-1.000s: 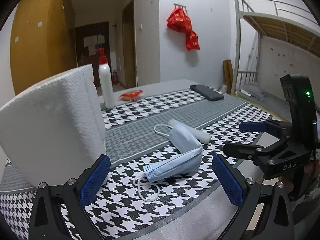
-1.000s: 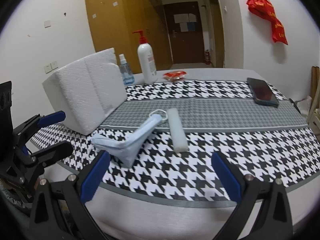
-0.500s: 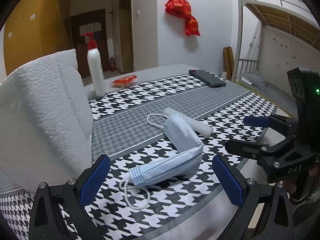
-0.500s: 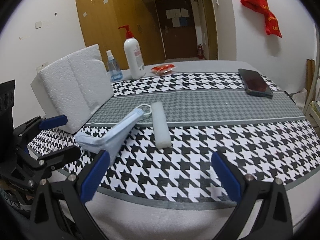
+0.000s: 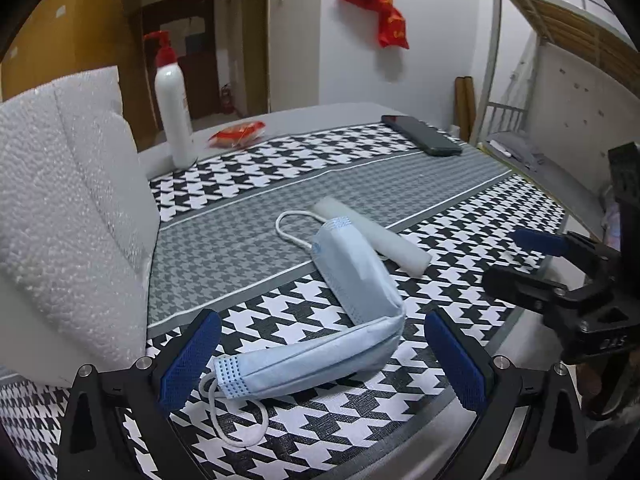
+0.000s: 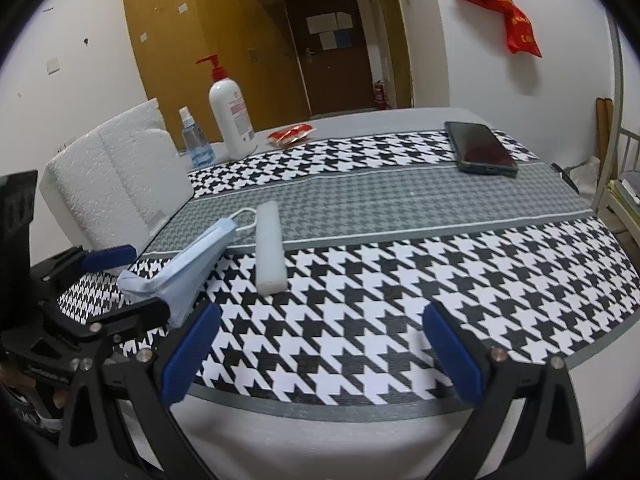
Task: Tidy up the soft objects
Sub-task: 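Close the left tool on the edge of the blue face mask, then close the right tool on the white foam cylinder while the left tool holds the mask, then lift the mask with the left tool while the right tool lifts the white cylinder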
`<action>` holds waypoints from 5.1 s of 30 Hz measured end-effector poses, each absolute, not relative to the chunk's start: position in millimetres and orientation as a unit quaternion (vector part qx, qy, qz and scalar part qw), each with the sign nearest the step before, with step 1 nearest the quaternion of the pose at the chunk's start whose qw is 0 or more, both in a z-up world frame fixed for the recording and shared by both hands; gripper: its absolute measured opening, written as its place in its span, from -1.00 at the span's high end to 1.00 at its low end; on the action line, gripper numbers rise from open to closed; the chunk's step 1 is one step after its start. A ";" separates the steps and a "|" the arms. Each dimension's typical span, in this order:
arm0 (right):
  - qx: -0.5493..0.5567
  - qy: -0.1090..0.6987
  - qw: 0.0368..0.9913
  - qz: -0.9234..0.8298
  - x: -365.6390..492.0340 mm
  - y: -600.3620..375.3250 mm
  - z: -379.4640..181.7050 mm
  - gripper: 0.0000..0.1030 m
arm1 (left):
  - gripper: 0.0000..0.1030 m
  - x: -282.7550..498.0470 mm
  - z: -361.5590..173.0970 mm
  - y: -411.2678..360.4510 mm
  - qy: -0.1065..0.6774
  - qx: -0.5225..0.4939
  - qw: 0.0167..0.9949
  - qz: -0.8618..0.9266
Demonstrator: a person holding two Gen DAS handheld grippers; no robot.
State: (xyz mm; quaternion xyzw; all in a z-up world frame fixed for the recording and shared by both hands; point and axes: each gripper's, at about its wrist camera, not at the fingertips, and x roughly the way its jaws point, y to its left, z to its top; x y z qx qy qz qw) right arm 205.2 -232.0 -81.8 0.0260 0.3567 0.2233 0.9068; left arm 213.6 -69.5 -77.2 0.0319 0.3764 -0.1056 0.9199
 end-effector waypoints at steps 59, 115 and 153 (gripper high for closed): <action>-0.108 0.409 0.872 0.246 243.0 -152.1 -90.0 0.15 | 0.40 218.5 -86.9 -39.3 0.408 0.004 0.909 -0.083; -0.043 0.345 0.899 0.266 194.5 -173.2 -28.5 0.58 | 0.56 165.1 -21.0 -36.9 0.308 0.014 0.947 -0.093; -0.043 0.248 0.917 0.309 163.4 -137.3 41.9 0.58 | 0.57 102.1 51.4 27.3 0.195 0.006 0.980 -0.031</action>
